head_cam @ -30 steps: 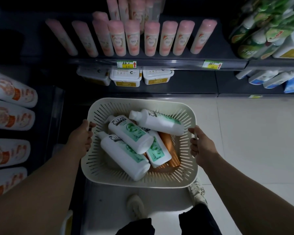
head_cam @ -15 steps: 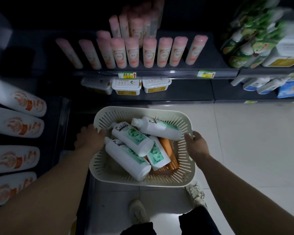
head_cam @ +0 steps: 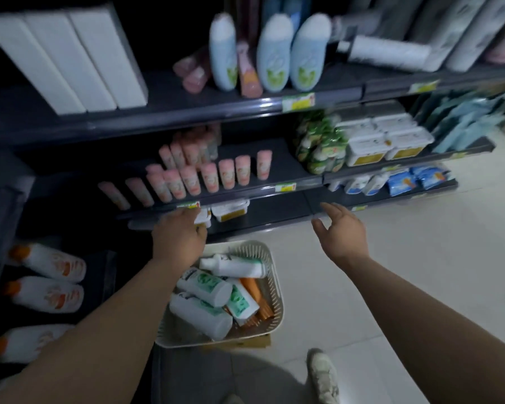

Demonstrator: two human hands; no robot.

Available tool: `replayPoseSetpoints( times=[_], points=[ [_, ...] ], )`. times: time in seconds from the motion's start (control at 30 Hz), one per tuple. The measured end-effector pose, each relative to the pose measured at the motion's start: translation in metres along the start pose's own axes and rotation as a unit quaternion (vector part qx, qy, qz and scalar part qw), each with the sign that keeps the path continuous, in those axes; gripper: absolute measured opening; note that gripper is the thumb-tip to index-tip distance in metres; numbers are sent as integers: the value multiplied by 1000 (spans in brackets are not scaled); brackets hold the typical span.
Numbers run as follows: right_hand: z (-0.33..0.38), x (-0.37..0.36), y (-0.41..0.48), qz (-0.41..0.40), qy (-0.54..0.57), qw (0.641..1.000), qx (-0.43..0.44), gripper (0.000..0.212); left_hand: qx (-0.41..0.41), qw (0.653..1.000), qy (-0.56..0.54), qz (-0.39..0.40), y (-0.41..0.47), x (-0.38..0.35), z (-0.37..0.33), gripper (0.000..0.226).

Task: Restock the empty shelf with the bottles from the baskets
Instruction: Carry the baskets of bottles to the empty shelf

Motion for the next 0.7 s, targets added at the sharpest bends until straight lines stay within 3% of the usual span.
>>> replayPoseSetpoints(
  times=[0.2, 0.27, 0.7],
  points=[
    [-41, 129, -24, -62, 19, 998, -19, 45, -135, 990, -19, -44, -17, 59, -141, 45],
    [-71, 167, -34, -77, 21, 996, -41, 44, -143, 989, 8, -41, -25, 70, -193, 38],
    [-348, 390, -150, -166, -18, 968, -185, 44, -312, 950, 3, -26, -125, 53, -566, 39]
  ],
)
Point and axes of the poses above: each hand's wrist, its own y-axis towards the middle knuckle, its own x-axis out of the back of the hand, z = x × y, the point moved 10 cm from there along y, towards the middle knuckle, and after that the axes turned 3 degrees about z, right-handed, at the moved point
